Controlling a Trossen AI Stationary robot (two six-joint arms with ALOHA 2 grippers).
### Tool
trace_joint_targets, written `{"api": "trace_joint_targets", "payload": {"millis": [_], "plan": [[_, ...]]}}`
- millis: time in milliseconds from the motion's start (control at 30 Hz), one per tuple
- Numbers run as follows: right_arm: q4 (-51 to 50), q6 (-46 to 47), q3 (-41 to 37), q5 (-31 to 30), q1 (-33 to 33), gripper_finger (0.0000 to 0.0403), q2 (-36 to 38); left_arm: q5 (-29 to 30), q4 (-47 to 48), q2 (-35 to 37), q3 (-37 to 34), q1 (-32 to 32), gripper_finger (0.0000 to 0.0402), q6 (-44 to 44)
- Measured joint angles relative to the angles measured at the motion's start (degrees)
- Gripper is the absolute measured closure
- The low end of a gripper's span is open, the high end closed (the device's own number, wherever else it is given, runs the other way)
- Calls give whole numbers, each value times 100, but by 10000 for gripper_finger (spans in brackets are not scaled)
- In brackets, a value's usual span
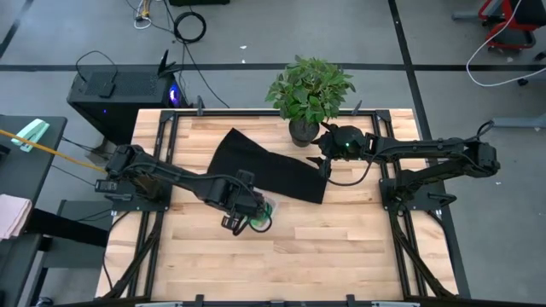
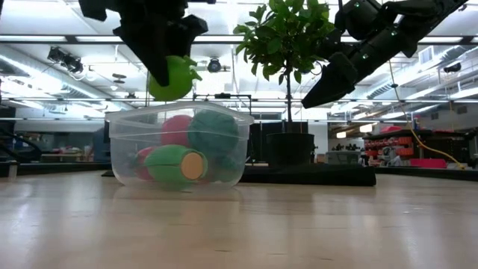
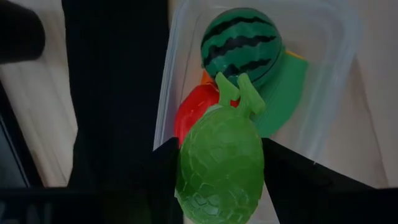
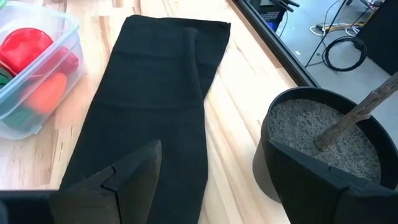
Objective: Pick and placing Produce into tupperware
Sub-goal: Put the green musk melon into the transparent bin
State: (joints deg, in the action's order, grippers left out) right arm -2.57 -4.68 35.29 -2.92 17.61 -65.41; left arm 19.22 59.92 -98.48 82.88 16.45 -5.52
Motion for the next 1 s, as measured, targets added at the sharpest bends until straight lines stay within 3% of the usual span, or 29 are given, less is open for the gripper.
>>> {"api": "trace_joint_targets", "payload": {"millis": [900, 1000], "plan": [[2, 3, 0, 2, 0, 112, 1, -724, -841, -2, -1022, -26, 194, -12], [2, 12, 0, 1, 0, 112, 1, -728, -938, -2, -1024, -26, 174, -13]]}}
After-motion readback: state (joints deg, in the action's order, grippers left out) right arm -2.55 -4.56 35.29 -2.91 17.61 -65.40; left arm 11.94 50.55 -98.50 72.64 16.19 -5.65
